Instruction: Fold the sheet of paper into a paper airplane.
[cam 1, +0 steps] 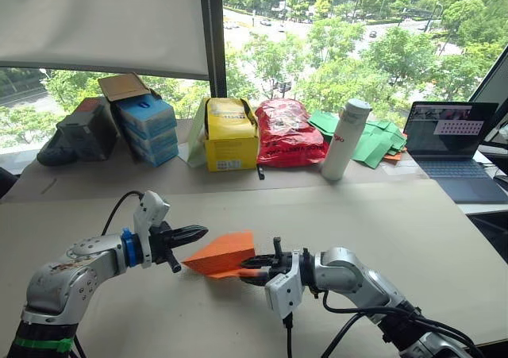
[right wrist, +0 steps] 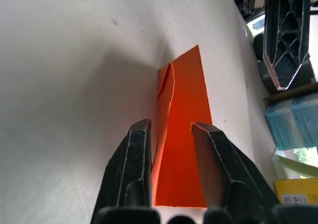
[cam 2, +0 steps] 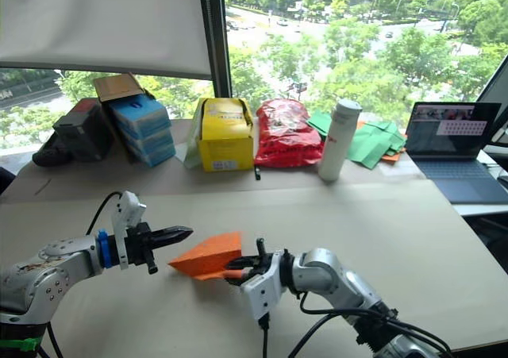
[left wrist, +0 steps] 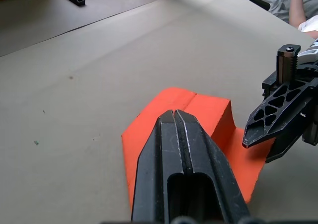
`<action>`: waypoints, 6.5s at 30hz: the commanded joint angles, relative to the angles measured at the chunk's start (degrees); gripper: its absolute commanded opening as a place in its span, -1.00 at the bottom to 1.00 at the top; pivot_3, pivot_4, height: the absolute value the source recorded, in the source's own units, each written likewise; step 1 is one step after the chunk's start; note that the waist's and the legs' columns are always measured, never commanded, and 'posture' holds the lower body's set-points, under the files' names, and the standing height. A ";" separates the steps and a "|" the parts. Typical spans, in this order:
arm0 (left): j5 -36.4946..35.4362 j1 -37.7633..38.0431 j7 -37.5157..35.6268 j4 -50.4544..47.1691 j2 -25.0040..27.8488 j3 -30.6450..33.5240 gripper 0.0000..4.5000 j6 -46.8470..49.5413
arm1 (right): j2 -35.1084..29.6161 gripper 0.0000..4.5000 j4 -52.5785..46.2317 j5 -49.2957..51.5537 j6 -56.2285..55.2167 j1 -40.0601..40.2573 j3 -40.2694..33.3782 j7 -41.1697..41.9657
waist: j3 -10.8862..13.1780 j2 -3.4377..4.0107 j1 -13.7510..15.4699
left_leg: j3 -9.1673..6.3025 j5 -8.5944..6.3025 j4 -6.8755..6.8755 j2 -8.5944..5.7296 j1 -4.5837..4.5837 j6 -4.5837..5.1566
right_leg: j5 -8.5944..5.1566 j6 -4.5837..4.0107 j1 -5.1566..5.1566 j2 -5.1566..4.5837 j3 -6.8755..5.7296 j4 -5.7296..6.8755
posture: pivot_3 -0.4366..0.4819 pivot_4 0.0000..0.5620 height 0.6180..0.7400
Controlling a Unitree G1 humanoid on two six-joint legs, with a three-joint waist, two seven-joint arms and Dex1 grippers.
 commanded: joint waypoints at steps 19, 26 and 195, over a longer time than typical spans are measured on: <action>0.68 -1.60 0.24 -1.71 -0.54 -3.50 -1.00 -1.37 | 2.79 -0.98 -15.93 24.10 52.87 0.01 -1.28 7.32 | 0.01 -0.03 0.24 | -0.10 -0.07 -0.01 -0.04 -0.10 0.11 | 0.01 -0.01 -0.06 -0.25 -0.06 0.00 | -0.05 -0.47 1.00; 6.75 -3.49 -0.94 0.37 -0.32 -9.18 -1.00 -5.84 | 1.76 -0.98 -15.62 21.71 58.80 1.38 1.20 7.31 | 0.01 -0.03 0.41 | -0.07 -0.07 0.00 -0.04 -0.11 0.11 | 0.01 0.00 -0.06 -0.09 -0.05 -0.01 | -0.05 -0.47 1.00; 28.35 5.32 -10.68 4.25 5.51 -23.78 -1.00 -25.91 | 3.43 0.30 -7.28 41.95 79.30 -4.84 -14.34 7.00 | -0.17 0.21 1.25 | -0.15 -0.39 0.32 0.03 -0.12 0.74 | 0.03 0.02 0.06 -0.13 -0.59 0.09 | -0.05 -0.47 1.00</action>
